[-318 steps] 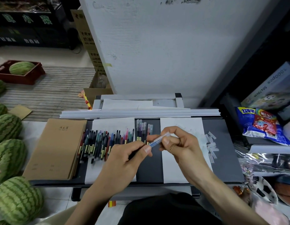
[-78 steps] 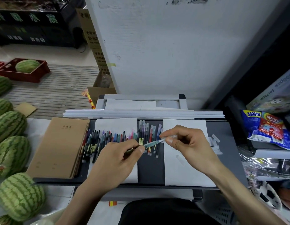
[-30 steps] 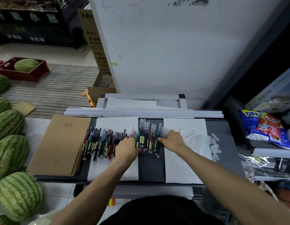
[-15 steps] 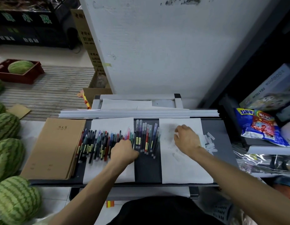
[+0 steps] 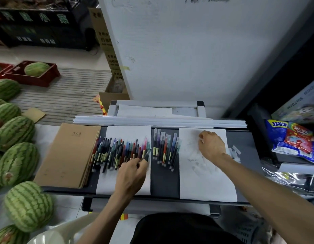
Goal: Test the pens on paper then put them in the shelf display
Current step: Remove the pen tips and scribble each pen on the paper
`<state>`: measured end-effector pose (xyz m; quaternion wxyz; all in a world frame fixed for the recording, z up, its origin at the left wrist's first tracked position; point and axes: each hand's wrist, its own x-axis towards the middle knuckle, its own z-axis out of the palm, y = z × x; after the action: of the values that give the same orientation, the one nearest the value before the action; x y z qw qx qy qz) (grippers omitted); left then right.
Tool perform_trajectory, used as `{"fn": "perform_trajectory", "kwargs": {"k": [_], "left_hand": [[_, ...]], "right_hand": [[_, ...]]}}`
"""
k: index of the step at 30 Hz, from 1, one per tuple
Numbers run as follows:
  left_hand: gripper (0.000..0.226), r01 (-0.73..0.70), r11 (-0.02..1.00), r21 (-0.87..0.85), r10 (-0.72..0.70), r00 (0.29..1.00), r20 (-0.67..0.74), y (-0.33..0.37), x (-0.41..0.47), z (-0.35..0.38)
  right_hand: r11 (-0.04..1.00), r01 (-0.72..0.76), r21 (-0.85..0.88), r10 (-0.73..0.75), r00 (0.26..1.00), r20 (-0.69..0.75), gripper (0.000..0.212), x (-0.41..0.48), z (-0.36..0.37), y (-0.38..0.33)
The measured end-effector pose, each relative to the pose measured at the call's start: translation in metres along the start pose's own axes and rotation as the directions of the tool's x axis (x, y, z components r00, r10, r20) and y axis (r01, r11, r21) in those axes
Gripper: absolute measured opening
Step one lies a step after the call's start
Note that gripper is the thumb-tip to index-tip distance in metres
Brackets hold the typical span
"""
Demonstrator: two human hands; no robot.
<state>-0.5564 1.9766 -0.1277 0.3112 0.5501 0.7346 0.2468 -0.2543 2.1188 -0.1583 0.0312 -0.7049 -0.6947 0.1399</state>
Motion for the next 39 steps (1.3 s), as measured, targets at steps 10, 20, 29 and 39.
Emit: {"fn": "perform_trajectory", "kwargs": {"k": [10, 20, 29, 39], "left_hand": [[0.052, 0.013, 0.886, -0.464, 0.093, 0.974, 0.205, 0.047, -0.023, -0.034], [0.031, -0.198, 0.890, -0.410, 0.290, 0.940, 0.177, 0.076, -0.036, -0.062], [0.033, -0.236, 0.916, -0.325, 0.302, 0.937, 0.173, 0.082, -0.040, -0.069], [0.035, -0.227, 0.928, -0.296, 0.287, 0.941, 0.179, 0.083, -0.041, -0.071]], "right_hand": [[0.228, -0.140, 0.963, -0.154, 0.972, 0.178, 0.013, -0.075, -0.070, -0.048], [0.002, -0.169, 0.986, -0.327, 0.931, 0.160, 0.018, -0.112, -0.112, -0.067], [-0.148, -0.189, 0.971, -0.173, 0.971, 0.162, 0.012, -0.114, -0.122, -0.070], [-0.205, -0.150, 0.967, -0.130, 0.984, 0.125, 0.021, -0.122, -0.122, -0.077]]}}
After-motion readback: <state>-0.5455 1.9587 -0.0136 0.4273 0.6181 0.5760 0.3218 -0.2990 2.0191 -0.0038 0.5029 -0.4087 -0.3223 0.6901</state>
